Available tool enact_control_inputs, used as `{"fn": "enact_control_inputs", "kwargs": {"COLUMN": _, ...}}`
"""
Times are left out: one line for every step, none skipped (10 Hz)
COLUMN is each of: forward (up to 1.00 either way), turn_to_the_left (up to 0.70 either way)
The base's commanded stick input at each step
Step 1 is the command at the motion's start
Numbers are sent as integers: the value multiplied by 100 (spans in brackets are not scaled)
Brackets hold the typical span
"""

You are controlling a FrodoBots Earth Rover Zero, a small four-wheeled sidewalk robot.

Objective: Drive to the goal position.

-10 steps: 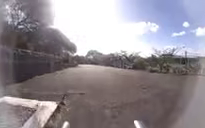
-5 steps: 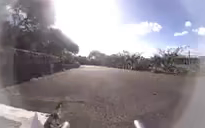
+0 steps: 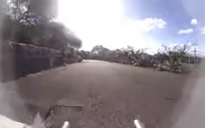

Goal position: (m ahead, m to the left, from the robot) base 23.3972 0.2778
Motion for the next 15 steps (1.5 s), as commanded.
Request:
{"fn": "enact_control_inputs", "kwargs": {"forward": 70, "turn_to_the_left": 3}}
{"fn": "enact_control_inputs", "kwargs": {"forward": 70, "turn_to_the_left": 5}}
{"fn": "enact_control_inputs", "kwargs": {"forward": 70, "turn_to_the_left": 11}}
{"fn": "enact_control_inputs", "kwargs": {"forward": 70, "turn_to_the_left": 13}}
{"fn": "enact_control_inputs", "kwargs": {"forward": 70, "turn_to_the_left": 16}}
{"fn": "enact_control_inputs", "kwargs": {"forward": 70, "turn_to_the_left": 17}}
{"fn": "enact_control_inputs", "kwargs": {"forward": 70, "turn_to_the_left": 17}}
{"fn": "enact_control_inputs", "kwargs": {"forward": 70, "turn_to_the_left": 5}}
{"fn": "enact_control_inputs", "kwargs": {"forward": 70, "turn_to_the_left": 2}}
{"fn": "enact_control_inputs", "kwargs": {"forward": 70, "turn_to_the_left": 0}}
{"fn": "enact_control_inputs", "kwargs": {"forward": 70, "turn_to_the_left": 0}}
{"fn": "enact_control_inputs", "kwargs": {"forward": 70, "turn_to_the_left": 0}}
{"fn": "enact_control_inputs", "kwargs": {"forward": 70, "turn_to_the_left": 0}}
{"fn": "enact_control_inputs", "kwargs": {"forward": 70, "turn_to_the_left": 0}}
{"fn": "enact_control_inputs", "kwargs": {"forward": 70, "turn_to_the_left": 0}}
